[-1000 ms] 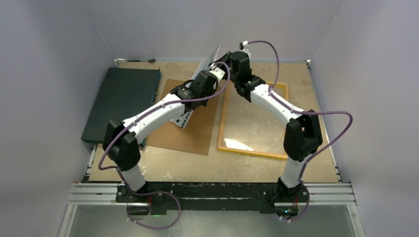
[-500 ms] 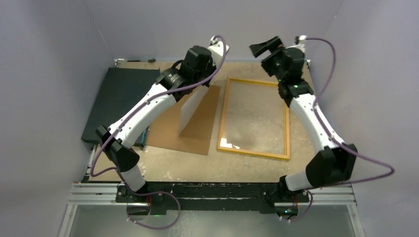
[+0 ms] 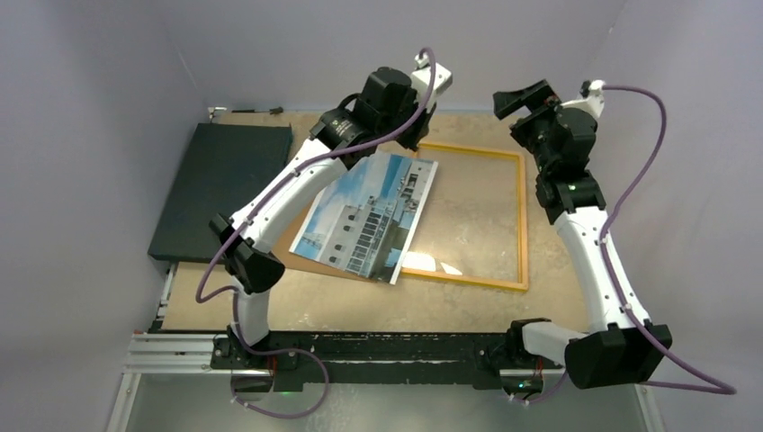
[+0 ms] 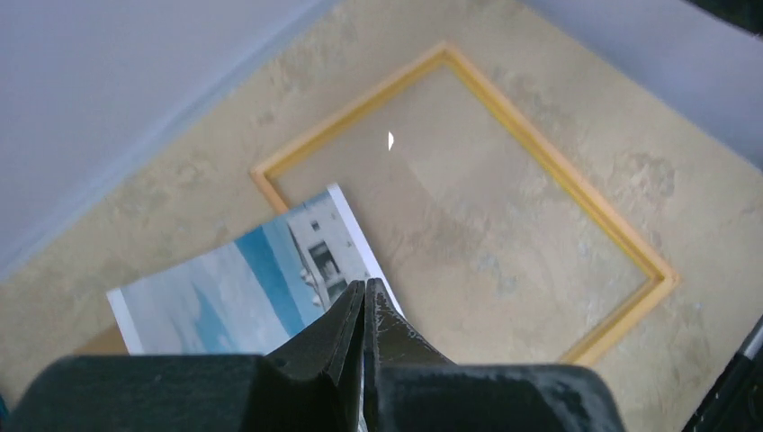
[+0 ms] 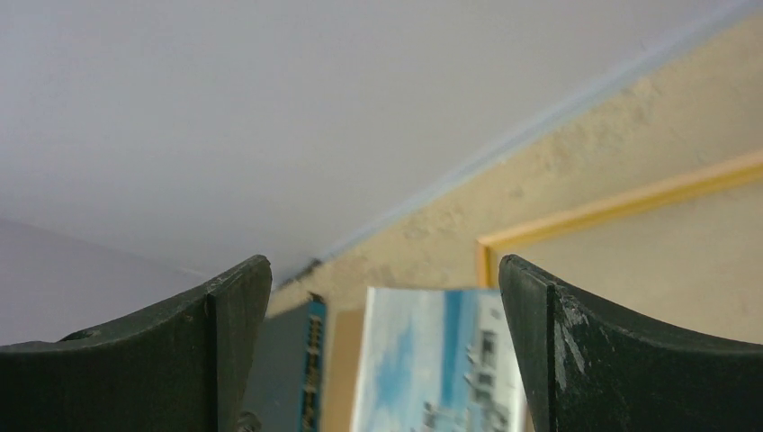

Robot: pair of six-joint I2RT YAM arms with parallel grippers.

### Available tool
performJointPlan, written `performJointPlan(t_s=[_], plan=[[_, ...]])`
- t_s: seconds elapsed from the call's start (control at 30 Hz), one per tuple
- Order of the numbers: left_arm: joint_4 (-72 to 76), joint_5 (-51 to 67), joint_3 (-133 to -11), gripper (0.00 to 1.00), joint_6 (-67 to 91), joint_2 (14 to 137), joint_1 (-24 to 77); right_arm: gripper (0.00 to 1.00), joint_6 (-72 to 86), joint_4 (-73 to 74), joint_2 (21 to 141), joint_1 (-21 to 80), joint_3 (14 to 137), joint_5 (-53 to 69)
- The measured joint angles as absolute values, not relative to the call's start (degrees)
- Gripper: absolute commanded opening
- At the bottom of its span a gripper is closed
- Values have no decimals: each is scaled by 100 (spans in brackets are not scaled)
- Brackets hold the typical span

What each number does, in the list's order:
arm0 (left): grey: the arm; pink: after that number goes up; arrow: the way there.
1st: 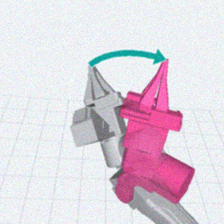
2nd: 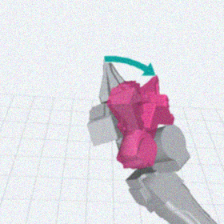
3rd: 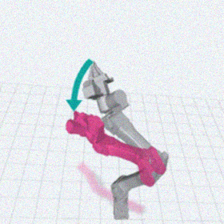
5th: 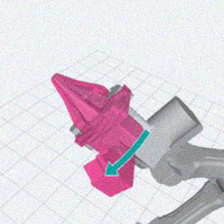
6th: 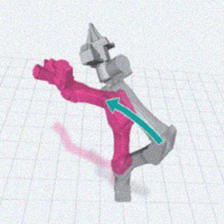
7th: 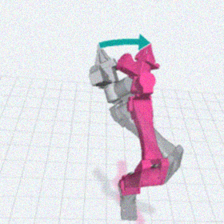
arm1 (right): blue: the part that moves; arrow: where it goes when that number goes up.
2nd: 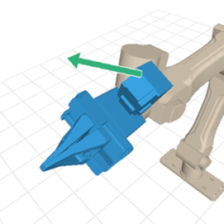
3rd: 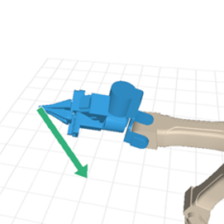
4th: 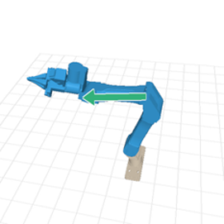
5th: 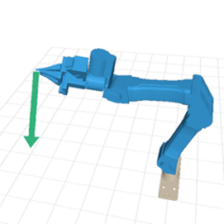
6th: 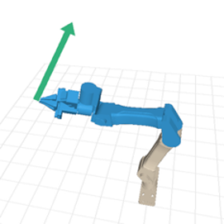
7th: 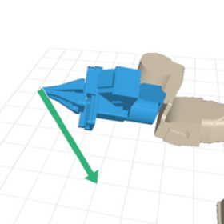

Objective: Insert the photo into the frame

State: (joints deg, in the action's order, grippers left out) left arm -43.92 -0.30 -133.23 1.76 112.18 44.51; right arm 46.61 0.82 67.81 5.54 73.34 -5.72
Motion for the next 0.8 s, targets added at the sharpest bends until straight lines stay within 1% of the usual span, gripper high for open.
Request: performJointPlan(t_s=[0.1,0.2,0.3,0.37,0.43,0.5,0.57,0.8], plan=[[-4136,226,-12086,0,309,10884,4077,99,4569,115,6829,554,6794,-379],[-3918,279,-10836,0,231,10833,2910,98,4491,95,7013,556,5994,21],[-3785,23,-10184,0,-75,11218,1684,95,4425,91,7334,622,5380,346],[-3686,-183,-9727,0,-298,11461,886,90,4401,93,7544,764,5129,436],[-3647,-410,-9319,0,-548,11509,462,84,4379,-14,7749,976,5096,515],[-3461,-580,-8969,0,-744,11476,375,80,4364,-290,7988,1157,5124,600],[-3229,-642,-8724,0,-923,11413,491,77,4353,-526,8344,1302,5227,696],[-2812,-178,-8322,0,-1026,11354,812,68,4353,-991,9430,1570,5422,753]])
